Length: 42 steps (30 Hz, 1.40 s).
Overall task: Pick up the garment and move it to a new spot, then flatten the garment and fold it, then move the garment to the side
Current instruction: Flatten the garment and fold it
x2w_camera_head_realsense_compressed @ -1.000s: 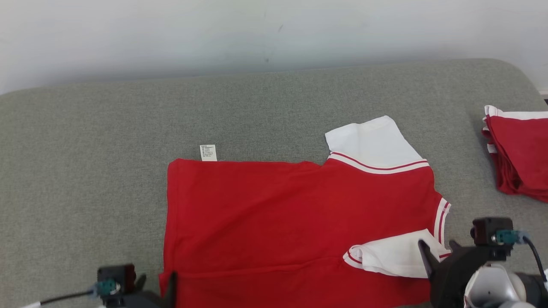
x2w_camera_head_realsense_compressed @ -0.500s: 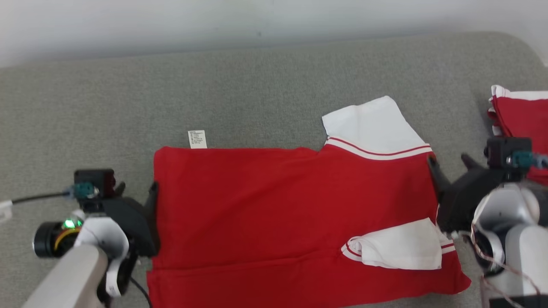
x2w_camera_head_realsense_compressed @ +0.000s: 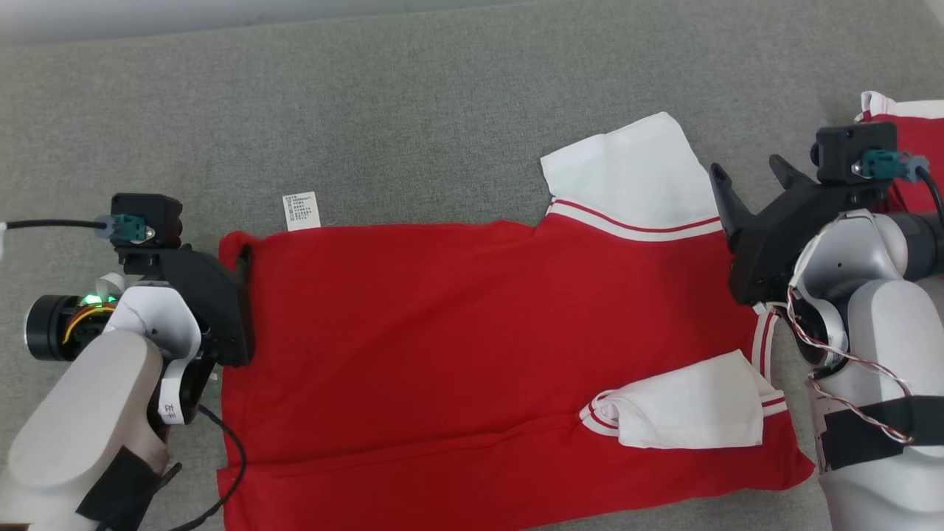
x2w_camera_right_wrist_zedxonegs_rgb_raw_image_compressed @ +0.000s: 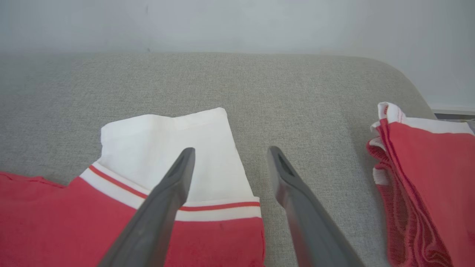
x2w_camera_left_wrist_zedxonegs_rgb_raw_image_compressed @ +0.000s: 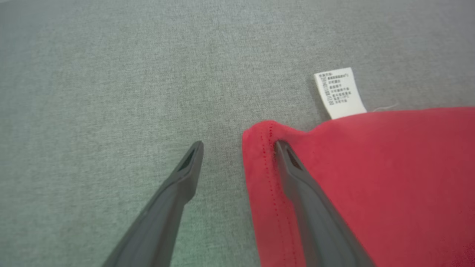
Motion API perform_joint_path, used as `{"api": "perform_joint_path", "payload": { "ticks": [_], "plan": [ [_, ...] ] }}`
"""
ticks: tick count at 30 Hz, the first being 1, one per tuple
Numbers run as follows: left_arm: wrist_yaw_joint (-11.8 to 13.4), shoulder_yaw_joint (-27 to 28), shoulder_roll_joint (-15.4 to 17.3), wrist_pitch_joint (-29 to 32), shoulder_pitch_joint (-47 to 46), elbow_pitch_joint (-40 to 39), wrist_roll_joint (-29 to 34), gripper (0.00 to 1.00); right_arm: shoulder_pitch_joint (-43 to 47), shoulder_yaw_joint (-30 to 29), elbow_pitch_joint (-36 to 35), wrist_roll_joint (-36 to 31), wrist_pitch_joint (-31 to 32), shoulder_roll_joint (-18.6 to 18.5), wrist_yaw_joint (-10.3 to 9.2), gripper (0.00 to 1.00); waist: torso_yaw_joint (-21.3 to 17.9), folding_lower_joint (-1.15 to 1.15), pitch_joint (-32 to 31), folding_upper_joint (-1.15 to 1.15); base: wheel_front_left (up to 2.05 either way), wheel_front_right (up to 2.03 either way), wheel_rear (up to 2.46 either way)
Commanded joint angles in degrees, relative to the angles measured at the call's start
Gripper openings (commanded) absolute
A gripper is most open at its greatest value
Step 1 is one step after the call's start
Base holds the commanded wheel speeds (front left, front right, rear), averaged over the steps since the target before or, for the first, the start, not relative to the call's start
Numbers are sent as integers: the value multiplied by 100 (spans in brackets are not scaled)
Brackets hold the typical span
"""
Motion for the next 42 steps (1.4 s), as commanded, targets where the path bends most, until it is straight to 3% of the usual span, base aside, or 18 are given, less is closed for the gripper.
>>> {"api": "perform_joint_path", "payload": {
  "ticks": [1,11,12,14,15,28,36,38,39,42],
  "plan": [
    [15,-46,14,83,-84,27,55,100,-115,62,84,35,-62,-46,-16,100,-2,-1,43,-1,0,0,0],
    [-141,-172,-42,201,-302,231,61,100,-470,237,527,143,-88,-231,-16,100,27,-1,168,-1,0,0,0],
    [-155,-184,-55,208,-336,246,65,87,-525,257,581,162,-78,-242,-16,100,23,-1,197,-1,0,0,0],
    [-194,-202,-57,226,-391,268,57,9,-644,301,701,167,-61,-263,-16,100,19,-1,250,-1,0,0,0],
    [-217,-207,-45,247,-432,282,54,0,-711,326,757,176,-35,-274,-16,100,18,-1,286,-1,0,0,0],
    [-415,-289,-79,334,-674,193,-25,0,-1971,398,1998,88,699,-558,-16,100,335,-1,650,-1,0,0,0],
    [-473,-404,-210,290,-690,86,-22,0,-2432,484,2589,-99,842,-709,-16,100,585,-1,786,-1,0,0,0],
    [-488,-441,-246,270,-684,71,-16,0,-2504,479,2709,-129,857,-730,-16,95,629,-1,809,-1,0,0,0],
    [-497,-452,-258,261,-688,68,-11,0,-2513,493,2772,-143,893,-719,-16,82,645,-1,821,-1,0,0,0],
    [-520,-498,-305,239,-700,55,2,0,-2565,490,2904,-163,848,-728,-16,80,683,-1,872,-1,0,0,0]
  ]
}}
